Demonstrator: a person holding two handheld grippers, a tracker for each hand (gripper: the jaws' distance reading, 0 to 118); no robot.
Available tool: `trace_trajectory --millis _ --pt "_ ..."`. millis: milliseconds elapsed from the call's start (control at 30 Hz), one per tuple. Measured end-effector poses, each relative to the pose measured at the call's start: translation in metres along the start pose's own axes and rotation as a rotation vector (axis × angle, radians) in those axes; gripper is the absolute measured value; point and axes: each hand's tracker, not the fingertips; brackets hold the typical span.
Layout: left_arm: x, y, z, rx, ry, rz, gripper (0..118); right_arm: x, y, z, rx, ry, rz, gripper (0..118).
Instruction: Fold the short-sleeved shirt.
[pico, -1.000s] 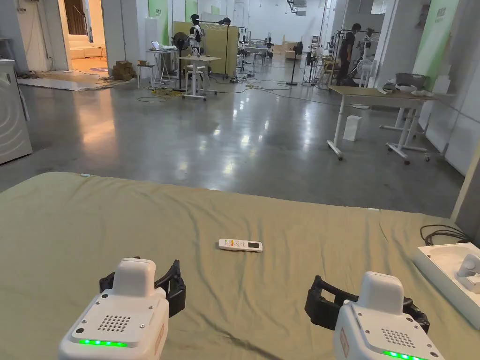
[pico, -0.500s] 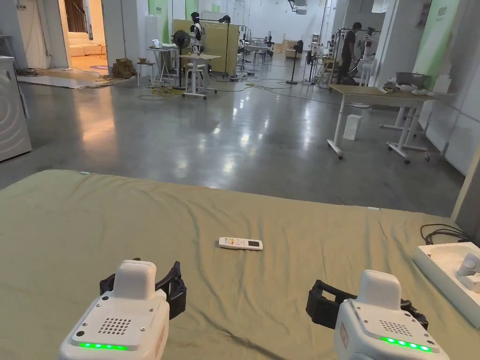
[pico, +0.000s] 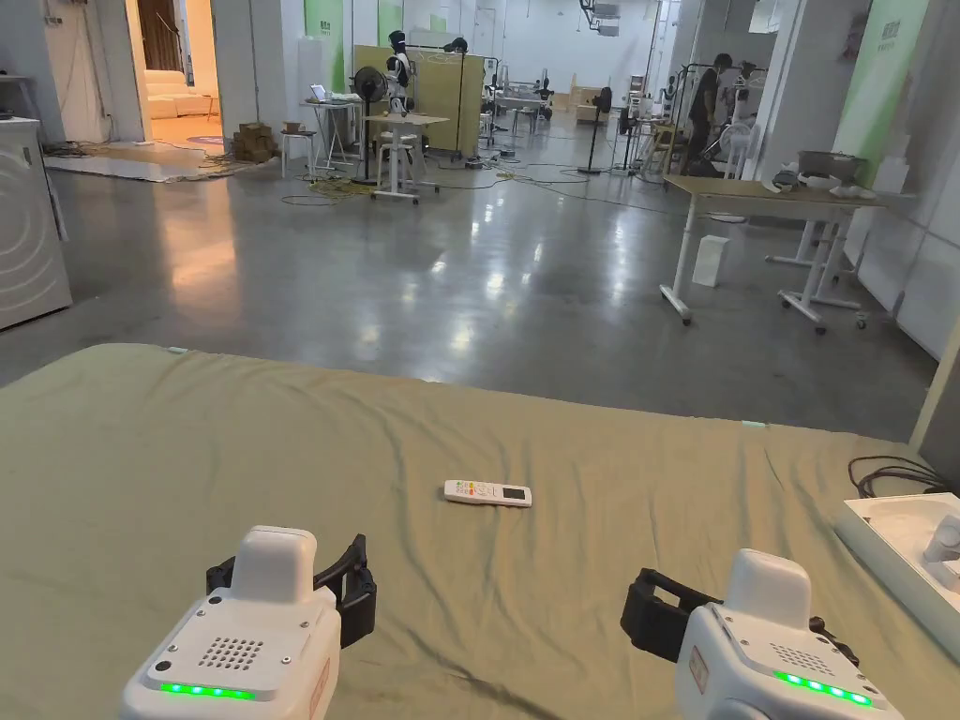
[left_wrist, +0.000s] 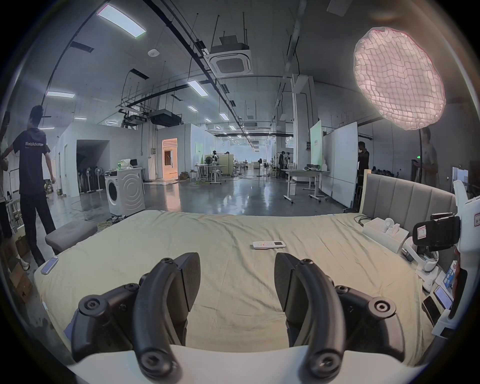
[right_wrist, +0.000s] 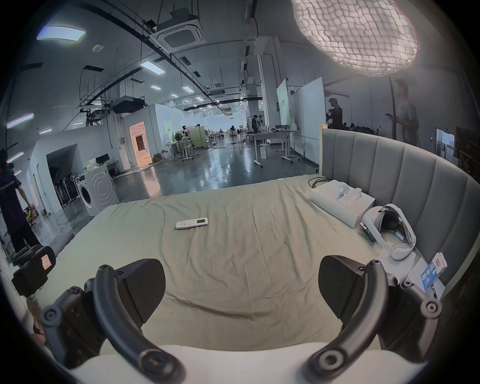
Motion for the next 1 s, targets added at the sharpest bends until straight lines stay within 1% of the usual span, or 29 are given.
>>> trace_trajectory --millis 67,167,233,367,500,533,600,667,733,800,833,900,967,1000 --pt "-0.001 0.0 0.001 0.001 0.001 0.005 63 -0.001 0.003 0.003 -0.004 0.004 0.007 116" --pt "-0.002 -0.001 -0.001 0.001 -0.007 0.014 63 0.001 0.005 0.003 -0.034 0.05 -0.004 117" --pt "-0.003 0.001 -0.005 -0.007 -0.041 0.012 63 0.001 0.005 0.002 -0.047 0.073 -0.008 117" --pt "0.001 0.004 -0.006 0.012 -0.056 -0.006 63 0.002 -0.001 0.003 -0.014 0.106 -0.017 118" --pt "0.006 0.007 -0.006 0.037 -0.052 -0.017 63 0.003 -0.001 -0.001 -0.046 0.156 -0.049 118" --pt "0.008 0.007 -0.007 0.043 -0.051 -0.021 63 0.004 -0.003 -0.002 -0.048 0.16 -0.05 118" --pt "0.011 0.006 -0.007 0.052 -0.033 -0.036 64 0.002 -0.005 -0.005 -0.035 0.131 -0.044 118" --pt "0.012 0.006 -0.007 0.056 -0.019 -0.044 64 0.003 -0.007 -0.006 0.004 0.098 -0.023 118" --pt "0.01 0.006 -0.006 0.058 -0.023 -0.031 64 0.003 -0.009 -0.004 0.048 0.113 -0.011 118" --pt "0.007 0.005 -0.007 0.056 -0.033 -0.008 64 0.002 -0.011 0.0 0.097 0.099 -0.002 118" --pt "0.004 0.004 -0.008 0.054 -0.034 -0.002 64 0.001 -0.011 0.001 0.12 0.09 0.015 118" --pt "0.003 0.003 -0.009 0.054 -0.023 0.002 64 -0.002 -0.014 0.002 0.151 0.052 0.064 118" --pt "0.001 0.003 -0.009 0.057 -0.012 0.005 64 -0.008 -0.021 0.004 0.192 -0.007 0.15 118" --pt "0.0 0.003 -0.009 0.061 -0.008 0.006 64 -0.01 -0.023 0.005 0.209 -0.023 0.174 118"
